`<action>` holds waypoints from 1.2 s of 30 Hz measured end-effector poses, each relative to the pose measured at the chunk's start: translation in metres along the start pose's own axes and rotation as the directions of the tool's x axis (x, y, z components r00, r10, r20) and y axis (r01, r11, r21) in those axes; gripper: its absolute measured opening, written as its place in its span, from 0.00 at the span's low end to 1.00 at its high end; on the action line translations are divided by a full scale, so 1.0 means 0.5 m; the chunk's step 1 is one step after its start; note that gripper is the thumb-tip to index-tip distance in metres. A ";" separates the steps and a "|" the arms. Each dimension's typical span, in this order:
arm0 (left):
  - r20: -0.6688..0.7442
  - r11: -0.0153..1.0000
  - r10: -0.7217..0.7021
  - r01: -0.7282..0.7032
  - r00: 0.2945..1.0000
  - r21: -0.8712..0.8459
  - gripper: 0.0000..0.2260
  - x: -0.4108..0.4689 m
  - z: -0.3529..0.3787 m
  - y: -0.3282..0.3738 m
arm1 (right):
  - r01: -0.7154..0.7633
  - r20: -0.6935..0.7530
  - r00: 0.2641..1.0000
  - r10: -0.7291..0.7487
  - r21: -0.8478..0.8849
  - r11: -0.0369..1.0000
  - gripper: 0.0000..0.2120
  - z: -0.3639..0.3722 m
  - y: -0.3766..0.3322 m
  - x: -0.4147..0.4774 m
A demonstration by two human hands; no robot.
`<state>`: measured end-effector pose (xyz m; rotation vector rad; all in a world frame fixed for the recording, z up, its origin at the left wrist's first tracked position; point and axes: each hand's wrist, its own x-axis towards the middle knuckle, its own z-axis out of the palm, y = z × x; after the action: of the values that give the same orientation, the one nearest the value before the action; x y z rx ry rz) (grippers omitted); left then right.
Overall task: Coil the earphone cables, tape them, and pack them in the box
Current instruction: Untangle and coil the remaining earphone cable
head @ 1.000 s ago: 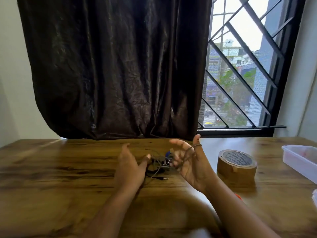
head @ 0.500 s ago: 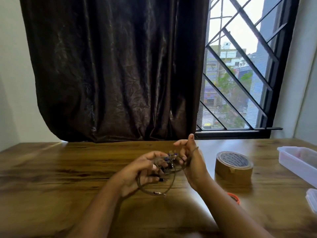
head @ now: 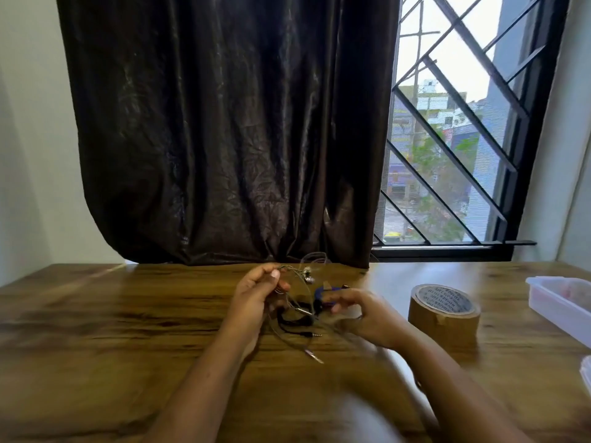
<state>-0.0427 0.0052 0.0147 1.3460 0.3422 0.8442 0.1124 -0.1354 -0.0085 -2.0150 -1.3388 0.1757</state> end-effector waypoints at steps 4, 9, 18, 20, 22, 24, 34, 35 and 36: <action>0.090 0.982 -0.023 0.006 0.996 0.189 0.08 -0.007 0.011 -0.005 | 0.014 0.076 0.996 -0.036 0.272 0.962 0.31 -0.010 -0.014 -0.006; 0.122 0.969 0.000 -0.030 0.993 0.244 0.06 -0.017 0.018 -0.003 | 0.228 -0.350 0.936 0.036 0.681 0.696 0.23 -0.024 -0.033 0.002; 0.281 0.961 -0.055 -0.026 0.958 0.276 0.08 -0.021 0.017 -0.014 | -0.260 0.389 0.911 -0.138 0.800 0.542 0.34 -0.052 -0.029 -0.025; 0.337 0.969 -0.111 0.027 0.935 0.244 0.08 -0.019 0.014 -0.017 | -0.308 0.454 0.874 -0.175 0.795 0.522 0.38 -0.062 -0.015 -0.030; 0.344 0.979 -0.142 0.079 0.928 0.190 0.08 -0.019 0.016 -0.015 | -0.334 0.509 0.827 -0.238 0.786 0.519 0.40 -0.067 -0.011 -0.032; 0.316 0.983 -0.154 0.112 0.936 0.147 0.08 -0.018 0.020 -0.013 | -0.358 0.551 0.783 -0.290 0.780 0.514 0.41 -0.068 -0.013 -0.030; 0.255 0.988 -0.138 0.114 0.957 0.104 0.16 -0.017 0.014 -0.015 | 0.111 -0.227 0.968 -0.106 0.010 0.994 0.31 -0.016 0.000 0.002; 0.238 0.988 -0.119 0.091 0.964 0.127 0.16 -0.018 0.015 -0.015 | 0.153 -0.273 0.955 -0.118 0.110 0.982 0.28 -0.005 -0.009 0.004; 0.220 0.987 -0.108 0.078 0.969 0.143 0.15 -0.018 0.016 -0.015 | 0.182 -0.290 0.950 -0.112 0.225 0.957 0.24 0.003 -0.019 0.006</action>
<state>-0.0407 -0.0068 0.0073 1.5224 0.2839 0.5895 0.1057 -0.1299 -0.0031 -1.6527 -1.2187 -0.0067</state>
